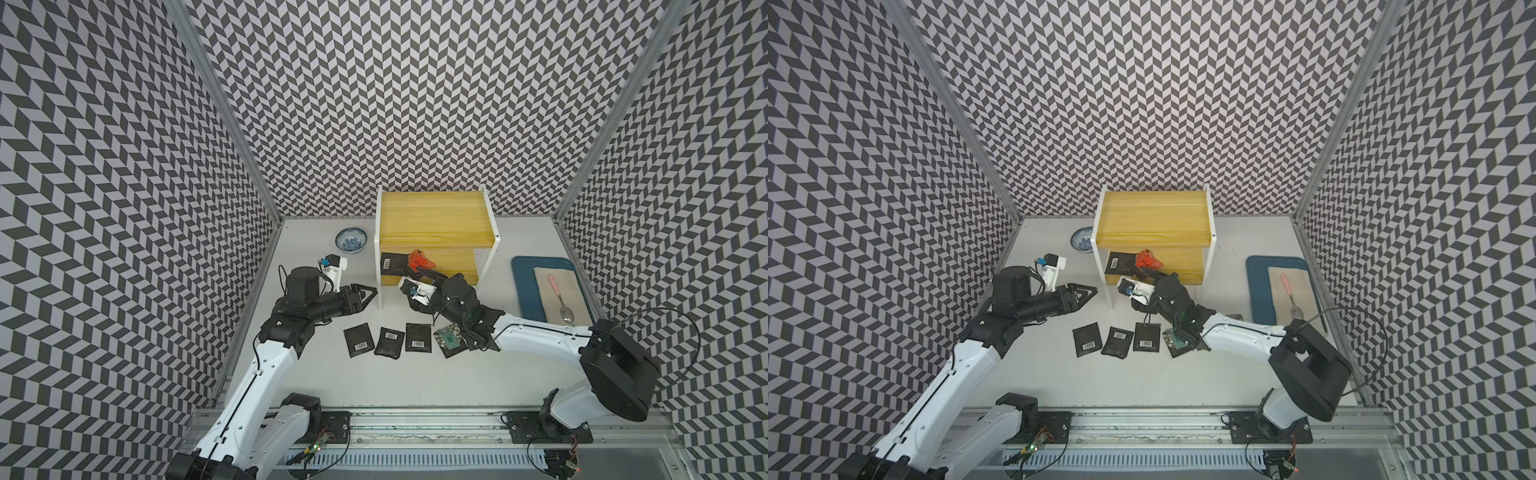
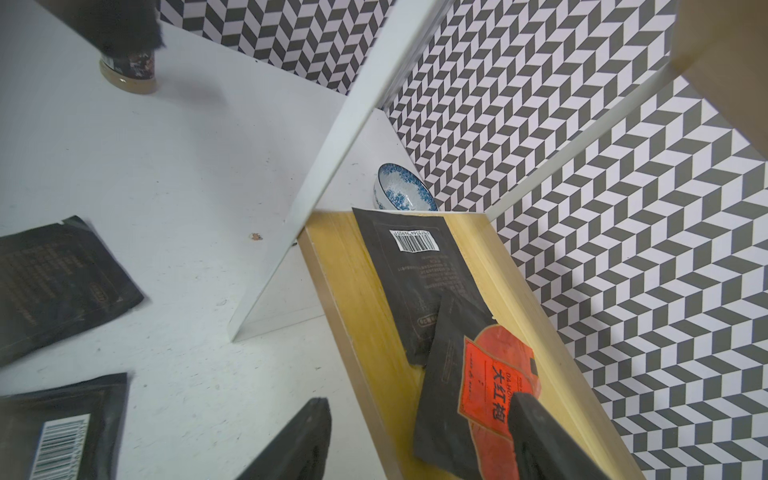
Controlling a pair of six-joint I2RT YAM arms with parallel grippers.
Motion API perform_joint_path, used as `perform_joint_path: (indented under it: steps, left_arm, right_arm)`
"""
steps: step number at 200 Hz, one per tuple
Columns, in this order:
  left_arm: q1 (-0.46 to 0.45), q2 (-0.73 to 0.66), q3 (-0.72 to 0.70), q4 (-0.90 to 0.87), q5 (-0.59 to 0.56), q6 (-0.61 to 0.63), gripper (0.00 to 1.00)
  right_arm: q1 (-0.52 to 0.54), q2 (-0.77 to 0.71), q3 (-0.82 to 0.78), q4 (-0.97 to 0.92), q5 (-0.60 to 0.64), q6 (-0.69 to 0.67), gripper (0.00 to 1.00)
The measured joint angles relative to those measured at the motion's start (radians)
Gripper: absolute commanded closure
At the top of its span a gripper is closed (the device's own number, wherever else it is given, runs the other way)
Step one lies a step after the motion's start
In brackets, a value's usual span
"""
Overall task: Remove the tea bags from the shelf
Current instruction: Pick up the tea bag from the shelf.
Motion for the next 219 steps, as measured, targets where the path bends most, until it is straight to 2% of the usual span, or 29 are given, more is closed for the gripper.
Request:
perform_joint_path:
  steps: [79, 129, 163, 192, 219]
  left_arm:
    - [0.007, 0.000, 0.000, 0.000, 0.000, 0.006, 0.43]
    - [0.016, 0.000, 0.000, 0.000, 0.000, 0.006, 0.44]
    - [0.020, 0.000, -0.011, 0.001, 0.000, 0.006, 0.44]
    - [0.020, -0.001, -0.018, 0.001, 0.000, 0.006, 0.45]
    - [0.020, -0.001, -0.019, 0.002, 0.001, 0.005, 0.45]
  right_arm:
    - [-0.014, 0.049, 0.015, -0.005, -0.008, 0.002, 0.34]
    - [-0.020, 0.053, 0.015, -0.006, -0.007, 0.016, 0.53]
    - [-0.020, 0.052, 0.005, -0.005, -0.005, 0.029, 0.59]
    - [-0.020, 0.040, -0.007, -0.003, -0.001, 0.042, 0.60]
    - [-0.020, 0.016, -0.023, -0.009, 0.004, 0.051, 0.71]
